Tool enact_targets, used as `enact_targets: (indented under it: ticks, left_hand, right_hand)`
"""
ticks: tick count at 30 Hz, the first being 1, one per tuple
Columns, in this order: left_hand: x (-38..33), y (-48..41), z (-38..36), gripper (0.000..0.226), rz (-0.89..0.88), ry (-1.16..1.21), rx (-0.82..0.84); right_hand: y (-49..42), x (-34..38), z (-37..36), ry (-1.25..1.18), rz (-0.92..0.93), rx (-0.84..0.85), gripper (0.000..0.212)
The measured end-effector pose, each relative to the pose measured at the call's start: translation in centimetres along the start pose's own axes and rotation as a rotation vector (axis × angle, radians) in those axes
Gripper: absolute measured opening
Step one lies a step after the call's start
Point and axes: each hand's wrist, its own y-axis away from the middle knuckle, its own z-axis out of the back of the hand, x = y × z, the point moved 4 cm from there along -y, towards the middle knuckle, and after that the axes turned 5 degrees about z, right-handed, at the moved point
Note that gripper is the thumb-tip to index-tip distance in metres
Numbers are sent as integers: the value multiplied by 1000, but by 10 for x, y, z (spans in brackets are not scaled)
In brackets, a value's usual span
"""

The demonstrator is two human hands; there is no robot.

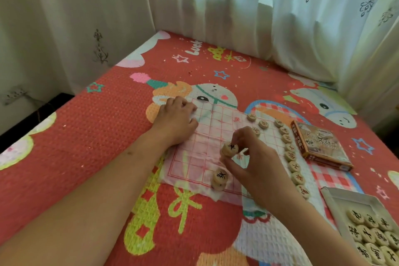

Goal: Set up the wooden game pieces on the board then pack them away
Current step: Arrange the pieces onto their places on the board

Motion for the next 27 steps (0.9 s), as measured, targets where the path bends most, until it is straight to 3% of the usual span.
enact_targets:
  ticks: [5,13,22,27]
  left_hand:
    - [0,0,0,44,-5,6,-2]
    - [1,0,-1,45,-2,4,0]
    - [1,1,0,44,-4,10,6]
    - [0,2,1,44,-3,11,8]
  right_hand:
    - [-11,-8,-11,-3,-63,105,34]
    - [-10,-7,-11,9,-16,159,26]
    - [-39,-12,5,-6,0,-50,20]
    - [-53,-25,-16,50,-72,97,19]
